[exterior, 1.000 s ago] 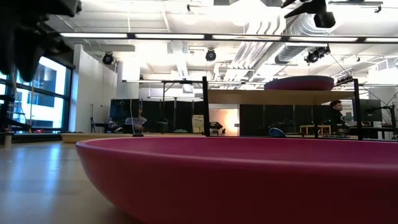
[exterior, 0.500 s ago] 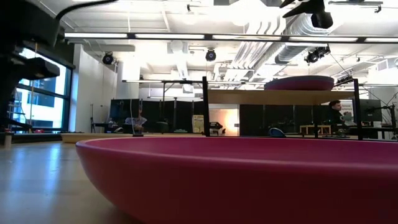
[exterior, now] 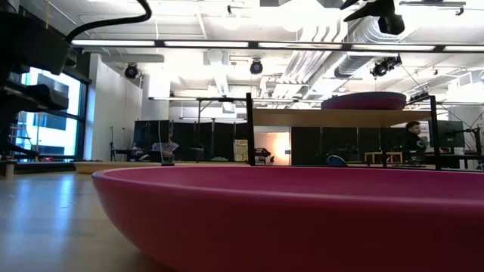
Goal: Place and stack plates onto a shelf
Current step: Stack the light gray plate on the blue plate on the shelf
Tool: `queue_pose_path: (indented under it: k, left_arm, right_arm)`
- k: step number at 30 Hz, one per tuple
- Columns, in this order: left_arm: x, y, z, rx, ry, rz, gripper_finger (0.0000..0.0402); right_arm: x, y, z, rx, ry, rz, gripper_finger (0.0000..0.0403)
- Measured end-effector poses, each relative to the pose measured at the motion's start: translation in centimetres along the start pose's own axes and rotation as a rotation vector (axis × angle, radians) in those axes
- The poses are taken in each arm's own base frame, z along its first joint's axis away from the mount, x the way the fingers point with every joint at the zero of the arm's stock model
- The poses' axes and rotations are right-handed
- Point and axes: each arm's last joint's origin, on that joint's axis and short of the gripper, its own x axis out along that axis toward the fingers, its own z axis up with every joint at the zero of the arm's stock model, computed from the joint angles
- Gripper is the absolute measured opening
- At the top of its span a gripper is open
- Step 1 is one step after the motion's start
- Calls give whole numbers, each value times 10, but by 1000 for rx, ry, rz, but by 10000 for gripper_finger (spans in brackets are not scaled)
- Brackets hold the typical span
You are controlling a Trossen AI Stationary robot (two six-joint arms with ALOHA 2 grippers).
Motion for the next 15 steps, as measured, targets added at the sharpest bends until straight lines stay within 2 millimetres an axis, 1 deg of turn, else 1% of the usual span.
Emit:
queue_pose_path:
  k: [5,11,13,15]
  left_arm:
    - [3,0,1,-1,10,8,122]
    - [11,0,2,-10,36,24,119]
    - [13,0,2,-10,46,23,109]
    - [15,0,2,-11,53,19,89]
  right_arm:
    - [0,0,0,-11,0,0,87]
    - [0,0,0,-10,0,-1,87]
    - [0,0,0,-11,-1,0,87]
    - [0,0,0,-10,0,0,87]
